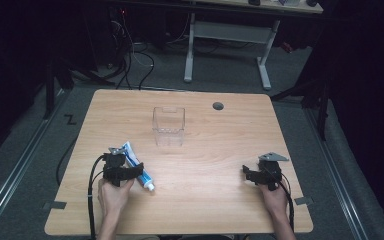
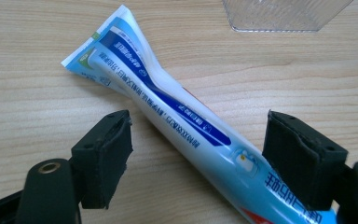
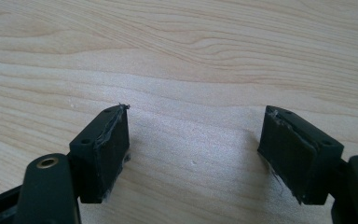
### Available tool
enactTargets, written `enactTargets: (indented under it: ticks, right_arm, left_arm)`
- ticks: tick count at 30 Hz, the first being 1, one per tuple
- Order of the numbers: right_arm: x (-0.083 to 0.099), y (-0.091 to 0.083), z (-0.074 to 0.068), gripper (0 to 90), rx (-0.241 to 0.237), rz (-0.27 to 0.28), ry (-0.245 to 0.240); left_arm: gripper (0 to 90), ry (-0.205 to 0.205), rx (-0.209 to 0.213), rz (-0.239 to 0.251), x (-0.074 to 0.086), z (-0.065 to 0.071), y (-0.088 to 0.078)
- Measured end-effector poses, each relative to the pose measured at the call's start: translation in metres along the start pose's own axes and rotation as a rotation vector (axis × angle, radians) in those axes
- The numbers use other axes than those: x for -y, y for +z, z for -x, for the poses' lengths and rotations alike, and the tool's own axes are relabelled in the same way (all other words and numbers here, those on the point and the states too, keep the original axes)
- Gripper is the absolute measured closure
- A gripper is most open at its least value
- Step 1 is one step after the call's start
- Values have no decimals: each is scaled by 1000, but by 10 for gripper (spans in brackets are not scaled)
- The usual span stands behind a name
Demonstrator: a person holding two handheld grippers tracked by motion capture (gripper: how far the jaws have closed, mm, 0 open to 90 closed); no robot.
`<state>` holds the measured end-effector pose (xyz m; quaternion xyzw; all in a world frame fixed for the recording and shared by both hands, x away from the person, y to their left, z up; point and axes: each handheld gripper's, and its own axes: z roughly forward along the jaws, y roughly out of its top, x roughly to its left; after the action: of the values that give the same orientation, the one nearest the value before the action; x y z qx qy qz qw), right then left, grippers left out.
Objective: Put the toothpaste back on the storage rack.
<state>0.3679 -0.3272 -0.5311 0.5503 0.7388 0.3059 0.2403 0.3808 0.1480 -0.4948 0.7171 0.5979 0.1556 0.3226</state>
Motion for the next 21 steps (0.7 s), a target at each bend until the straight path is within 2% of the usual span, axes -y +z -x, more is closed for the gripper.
enactTargets:
  ticks: [5, 6, 8, 18, 21]
  right_arm:
    - [0, 0, 0, 240, 0, 0, 0]
    - [0, 0, 0, 240, 0, 0, 0]
    - [0, 0, 0, 239, 0, 0, 0]
    - [0, 0, 0, 239, 0, 1, -2]
    - [0, 0, 0, 239, 0, 0, -1]
  left_arm:
    - [241, 7, -16, -31, -4, 4, 8]
    - [250, 4, -25, -55, -5, 5, 13]
    - [251, 8, -41, -73, -5, 6, 17]
    - [261, -4, -57, -94, -8, 5, 24]
    - [262, -20, -51, -98, -8, 4, 29]
